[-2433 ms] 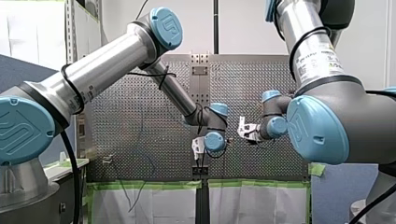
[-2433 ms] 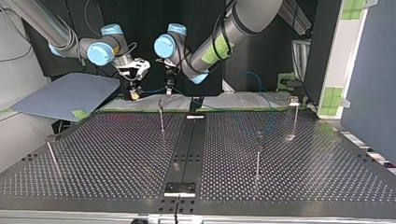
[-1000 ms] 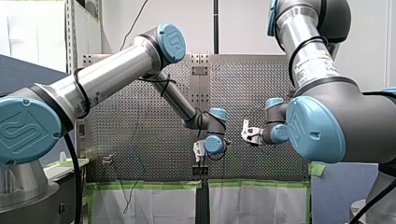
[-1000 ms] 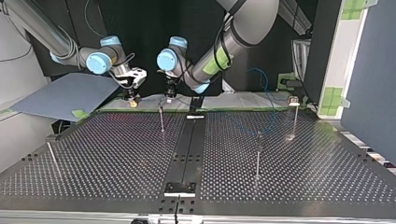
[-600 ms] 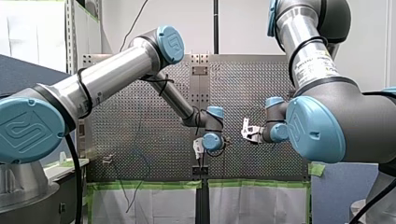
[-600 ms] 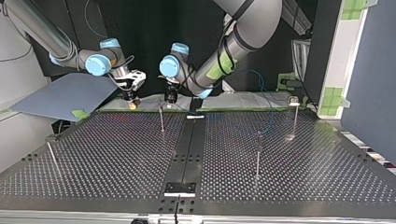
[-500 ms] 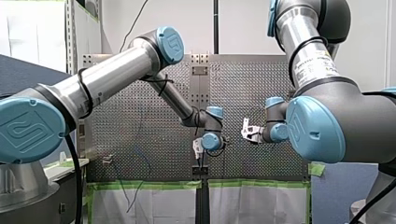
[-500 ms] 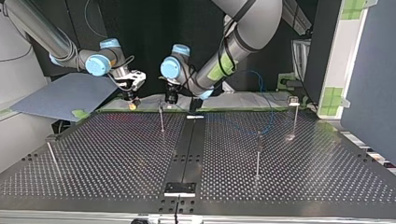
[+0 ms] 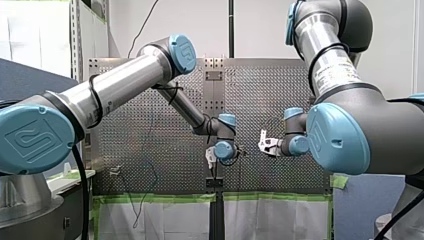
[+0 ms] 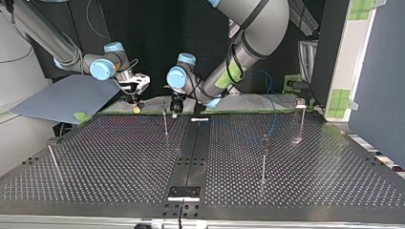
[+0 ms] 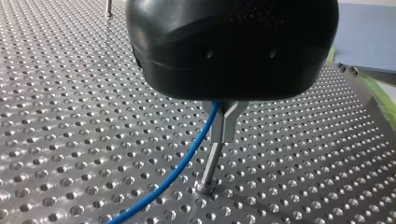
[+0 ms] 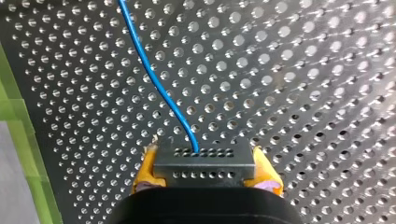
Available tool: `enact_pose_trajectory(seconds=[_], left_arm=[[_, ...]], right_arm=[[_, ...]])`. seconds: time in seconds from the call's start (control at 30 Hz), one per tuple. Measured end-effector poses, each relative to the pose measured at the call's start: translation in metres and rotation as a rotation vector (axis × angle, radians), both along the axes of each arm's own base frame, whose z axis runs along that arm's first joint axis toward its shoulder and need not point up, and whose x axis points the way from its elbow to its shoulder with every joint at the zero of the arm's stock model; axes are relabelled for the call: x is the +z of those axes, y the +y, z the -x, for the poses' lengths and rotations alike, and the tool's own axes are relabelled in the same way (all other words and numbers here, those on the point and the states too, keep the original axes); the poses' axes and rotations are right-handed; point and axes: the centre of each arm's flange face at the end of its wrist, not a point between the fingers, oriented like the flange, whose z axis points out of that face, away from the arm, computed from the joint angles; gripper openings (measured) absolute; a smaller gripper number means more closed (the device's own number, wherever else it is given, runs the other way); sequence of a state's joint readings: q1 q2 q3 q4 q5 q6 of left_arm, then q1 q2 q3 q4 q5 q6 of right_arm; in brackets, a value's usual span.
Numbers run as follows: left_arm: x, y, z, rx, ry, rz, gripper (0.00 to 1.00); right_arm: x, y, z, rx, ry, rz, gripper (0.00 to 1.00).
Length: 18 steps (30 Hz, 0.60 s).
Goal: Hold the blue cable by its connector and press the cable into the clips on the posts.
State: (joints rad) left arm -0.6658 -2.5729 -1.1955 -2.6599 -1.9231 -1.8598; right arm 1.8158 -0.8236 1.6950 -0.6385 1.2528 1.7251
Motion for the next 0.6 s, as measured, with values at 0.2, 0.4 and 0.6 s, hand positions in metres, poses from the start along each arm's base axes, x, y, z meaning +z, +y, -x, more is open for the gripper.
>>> enact_pose_trajectory(seconds=[0.2, 0.4, 0.6], left_arm=[[0.0, 0.007, -0.009, 0.001, 0.001, 0.003, 0.0], [0.001, 0.01, -0.014, -0.004, 0.002, 0.01, 0.0], [-0.01, 0.008, -0.021, -0.003, 0.019, 0.003, 0.0]], right_arm=[[0.004, -0.011, 0.0, -0.004, -0.008, 0.013, 0.0], [0.012, -0.024, 0.001, -0.01, -0.014, 0.031, 0.0], [0.015, -0.034, 0.001, -0.016, -0.018, 0.044, 0.0]])
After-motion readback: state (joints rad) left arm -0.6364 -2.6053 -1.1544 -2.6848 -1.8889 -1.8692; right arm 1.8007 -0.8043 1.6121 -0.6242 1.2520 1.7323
